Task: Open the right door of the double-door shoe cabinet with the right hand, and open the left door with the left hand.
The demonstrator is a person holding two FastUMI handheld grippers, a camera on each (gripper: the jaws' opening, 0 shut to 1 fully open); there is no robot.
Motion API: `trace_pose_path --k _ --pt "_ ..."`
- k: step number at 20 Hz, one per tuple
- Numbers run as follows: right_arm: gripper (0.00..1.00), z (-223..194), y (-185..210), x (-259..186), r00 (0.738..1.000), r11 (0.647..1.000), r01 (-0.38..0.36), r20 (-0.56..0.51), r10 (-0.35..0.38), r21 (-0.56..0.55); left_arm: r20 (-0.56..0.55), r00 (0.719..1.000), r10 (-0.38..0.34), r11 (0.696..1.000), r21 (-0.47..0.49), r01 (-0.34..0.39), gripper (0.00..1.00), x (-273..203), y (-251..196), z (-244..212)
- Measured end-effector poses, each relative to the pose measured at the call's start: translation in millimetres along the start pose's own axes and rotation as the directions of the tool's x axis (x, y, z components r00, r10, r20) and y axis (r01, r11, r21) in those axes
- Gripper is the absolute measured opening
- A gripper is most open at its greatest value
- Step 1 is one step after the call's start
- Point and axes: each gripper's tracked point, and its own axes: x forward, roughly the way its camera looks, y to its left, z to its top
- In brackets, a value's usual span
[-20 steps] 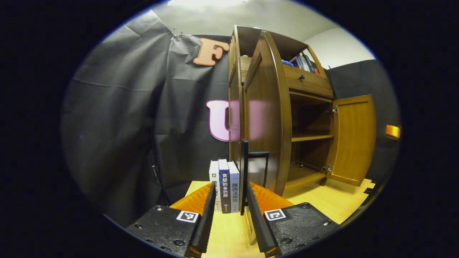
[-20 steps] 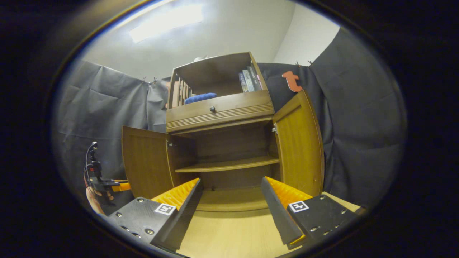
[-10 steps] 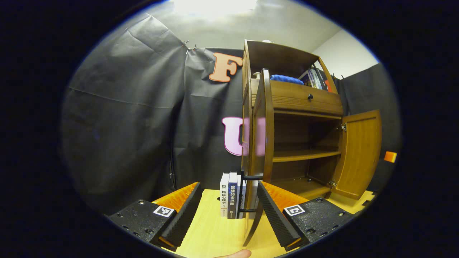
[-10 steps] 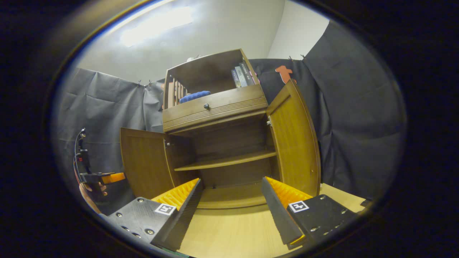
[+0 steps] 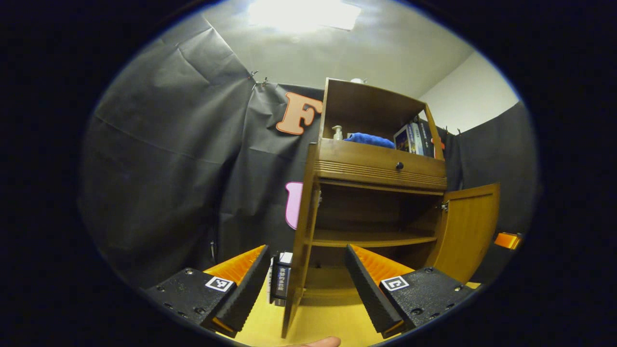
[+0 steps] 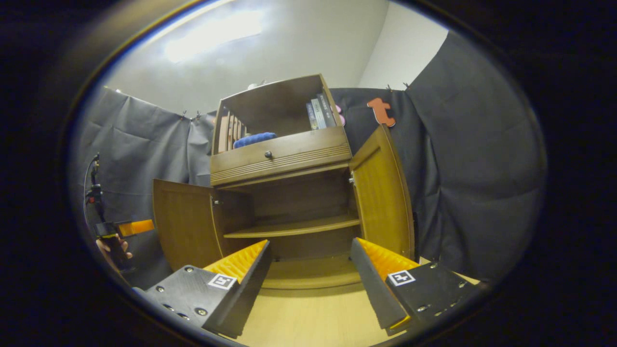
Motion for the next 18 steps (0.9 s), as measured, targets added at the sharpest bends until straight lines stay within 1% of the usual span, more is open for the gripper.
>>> trace_pose_path --k 1,4,5,6,7,8,9,10,11,12,13,15,16,17,18 --pt "0.98 1.4 -7.1 1.4 1.0 1.0 0.01 -0.004 -0.01 -0.013 0.004 1.0 -0.02 1.0 0.009 0.02 0.93 -1.8 -19.1 5.1" --pt "0.98 7.1 -22.5 6.4 1.0 0.999 0.022 -0.008 -0.022 -0.029 0.028 0.998 -0.055 0.998 0.035 0.054 0.93 3.1 -55.2 9.5" --pt "1.0 8.5 -27.1 6.9 1.0 0.999 0.024 -0.008 -0.024 -0.025 0.028 0.997 -0.066 0.997 0.046 0.065 0.95 6.3 -66.9 8.5" --pt "0.98 9.5 -31.7 8.5 1.0 0.999 0.028 -0.01 -0.028 -0.022 0.026 0.997 -0.077 0.996 0.055 0.075 0.95 9.8 -79.2 6.1" --pt "1.0 9.4 -38.1 9.3 0.999 0.999 0.041 -0.008 -0.041 -0.019 0.024 0.996 -0.088 0.995 0.052 0.086 0.93 12.0 -90.8 3.3" --pt "0.98 11.5 -44.1 9.7 0.999 0.998 0.053 -0.001 -0.053 -0.018 0.023 0.995 -0.099 0.994 0.038 0.098 0.95 14.0 -103.7 1.7" --pt "0.98 15.2 -47.7 8.8 0.998 0.998 0.062 0.013 -0.061 -0.014 0.019 0.993 -0.118 0.993 0.029 0.117 0.93 17.5 -117.0 -2.4" --pt "0.98 18.0 -49.3 10.5 0.998 0.998 0.065 0.021 -0.065 -0.01 0.016 0.991 -0.135 0.991 0.026 0.135 0.95 19.5 -130.7 -5.4" --pt "0.98 16.4 -51.1 11.5 0.998 0.998 0.066 0.024 -0.066 -0.01 0.019 0.989 -0.148 0.988 0.034 0.148 0.93 21.9 -142.3 -5.8" --pt "0.98 15.9 -52.2 14.5 0.998 0.998 0.066 0.021 -0.066 -0.016 0.021 0.988 -0.152 0.987 0.047 0.151 0.93 24.9 -151.7 -7.5" --pt "0.98 14.3 -54.6 16.9 0.997 0.997 0.073 0.018 -0.072 -0.028 0.024 0.989 -0.149 0.987 0.058 0.147 0.95 28.1 -158.5 -11.7" --pt "0.98 12.6 -59.9 21.0 0.995 0.993 0.098 0.017 -0.097 -0.071 0.03 0.991 -0.133 0.988 0.088 0.13 0.95 33.5 -172.3 -21.4" --pt "0.98 13.0 -60.0 22.5 0.994 0.989 0.107 0.021 -0.106 -0.098 0.029 0.99 -0.137 0.986 0.105 0.133 0.93 37.2 -182.5 -27.1" --pt "0.98 12.0 -59.0 24.5 0.993 0.986 0.115 0.026 -0.112 -0.122 0.018 0.988 -0.152 0.982 0.115 0.149 0.95 41.5 -194.1 -35.9" --pt "0.98 10.7 -58.7 27.5 0.993 0.983 0.119 0.029 -0.117 -0.143 0.001 0.986 -0.166 0.98 0.115 0.165 0.93 45.0 -203.8 -43.9"
